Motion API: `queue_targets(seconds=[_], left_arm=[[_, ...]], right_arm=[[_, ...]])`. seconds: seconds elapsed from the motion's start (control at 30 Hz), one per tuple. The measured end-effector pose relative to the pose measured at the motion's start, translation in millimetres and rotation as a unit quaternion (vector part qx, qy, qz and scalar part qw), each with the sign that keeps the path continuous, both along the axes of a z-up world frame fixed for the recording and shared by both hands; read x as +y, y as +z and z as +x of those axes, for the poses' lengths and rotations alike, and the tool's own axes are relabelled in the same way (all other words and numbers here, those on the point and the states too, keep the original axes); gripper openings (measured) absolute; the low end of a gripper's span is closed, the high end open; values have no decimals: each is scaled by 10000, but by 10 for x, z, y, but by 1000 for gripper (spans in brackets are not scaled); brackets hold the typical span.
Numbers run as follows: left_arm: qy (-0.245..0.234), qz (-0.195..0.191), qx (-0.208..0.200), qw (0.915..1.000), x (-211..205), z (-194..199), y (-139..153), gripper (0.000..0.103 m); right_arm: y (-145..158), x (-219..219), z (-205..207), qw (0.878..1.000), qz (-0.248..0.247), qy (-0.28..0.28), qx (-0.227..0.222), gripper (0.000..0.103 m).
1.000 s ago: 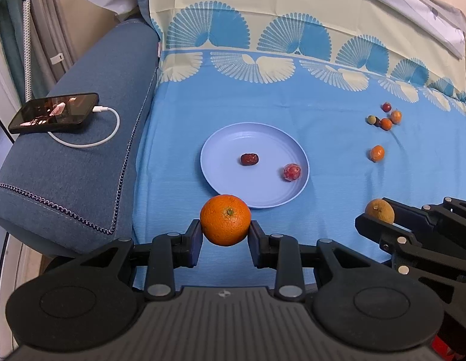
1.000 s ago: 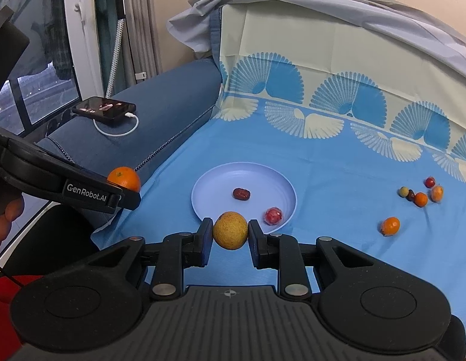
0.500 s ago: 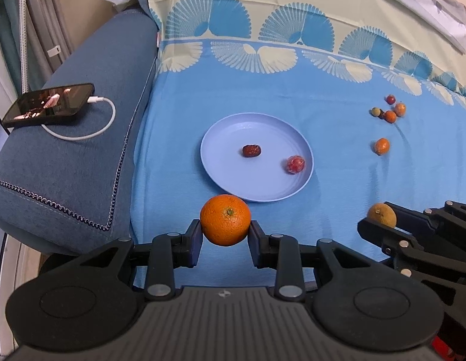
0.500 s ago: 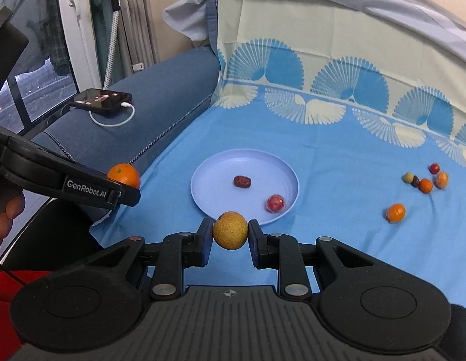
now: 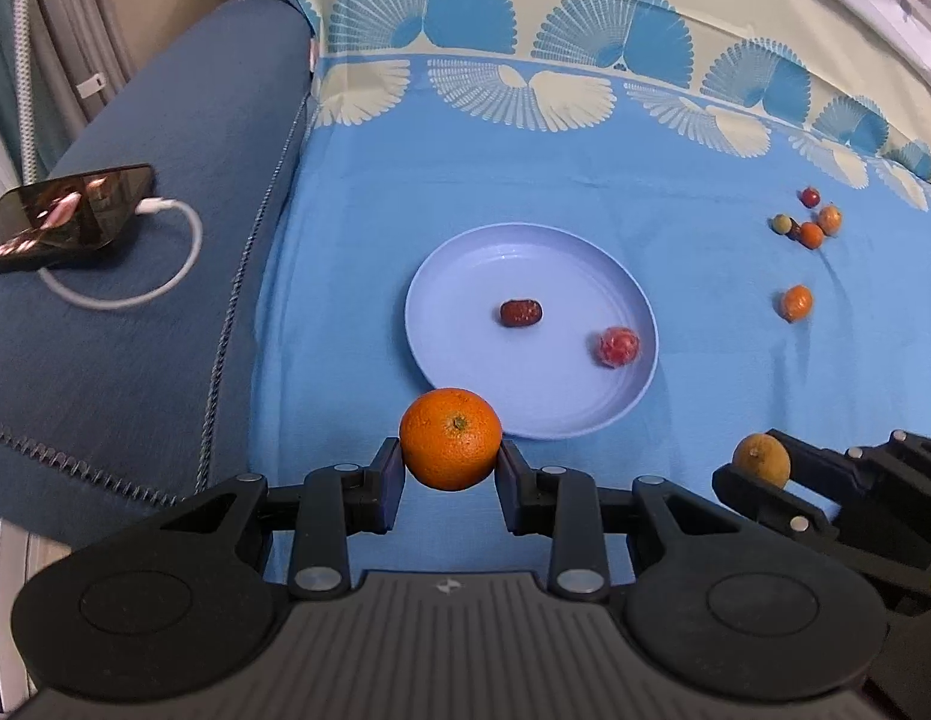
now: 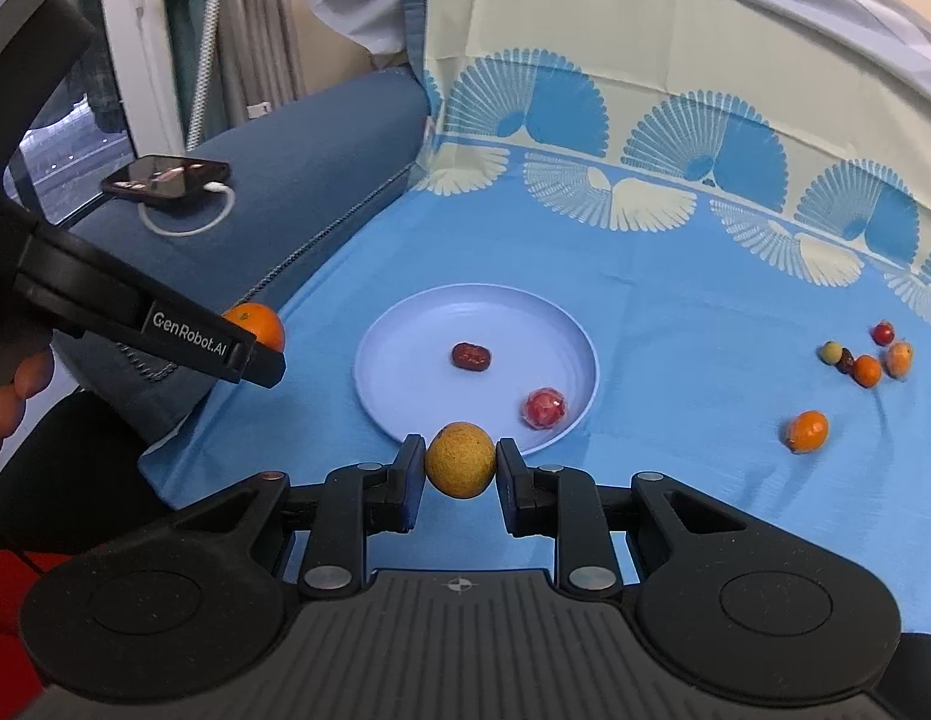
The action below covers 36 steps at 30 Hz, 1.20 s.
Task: Organize fruits
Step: 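Carry the orange and yellow fruit over the plate and open both tools, then lift both tools back from the plate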
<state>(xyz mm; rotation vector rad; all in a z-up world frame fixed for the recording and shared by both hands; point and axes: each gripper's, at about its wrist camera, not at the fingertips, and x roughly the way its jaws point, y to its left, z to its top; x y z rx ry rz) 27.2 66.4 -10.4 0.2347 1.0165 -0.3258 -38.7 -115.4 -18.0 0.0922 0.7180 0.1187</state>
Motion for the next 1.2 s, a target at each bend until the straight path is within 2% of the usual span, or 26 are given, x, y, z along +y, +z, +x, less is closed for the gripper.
queue_targets(seconds=[0.2, 0.5, 0.77, 0.83, 0.87, 0.9, 0.93, 0.97, 1.03, 1.1, 1.2], left_arm=[[-169, -34, 63, 9998, -213, 389, -160, 36], [-527, 0, 148, 9985, -491, 839, -565, 36], [-541, 127, 302, 9980, -578, 1116, -821, 36], [-486, 132, 262, 9984, -584, 1154, -839, 41], [-485, 78, 260, 9985, -581, 1169, -824, 59], [-498, 1, 227, 9985, -577, 1170, -786, 87], [-497, -67, 126, 9987, -571, 1155, -727, 98], [-469, -118, -68, 9988, -549, 1118, -650, 103], [-522, -94, -280, 9982, -514, 1043, -527, 103], [-518, 25, -255, 9983, -461, 964, -455, 103], [-349, 130, -208, 9991, -325, 770, -387, 103]], right_arm=[[-161, -78, 349, 9997, -1, -88, 209, 27], [-505, -118, 890, 9985, 47, -55, 541, 27], [-689, -96, 1182, 9975, 31, 2, 701, 27], [-715, -65, 1239, 9975, -89, 70, 692, 29], [-719, -52, 1265, 9974, -135, 133, 693, 43], [-710, -35, 1273, 9974, -183, 162, 671, 63], [-687, -31, 1271, 9978, -244, 114, 598, 71], [-652, -36, 1258, 9982, -284, 63, 531, 79], [-566, -52, 1198, 9986, -297, 46, 438, 83], [-487, -71, 1099, 9987, -272, 8, 431, 92], [-369, -72, 823, 9989, -175, -13, 446, 95]])
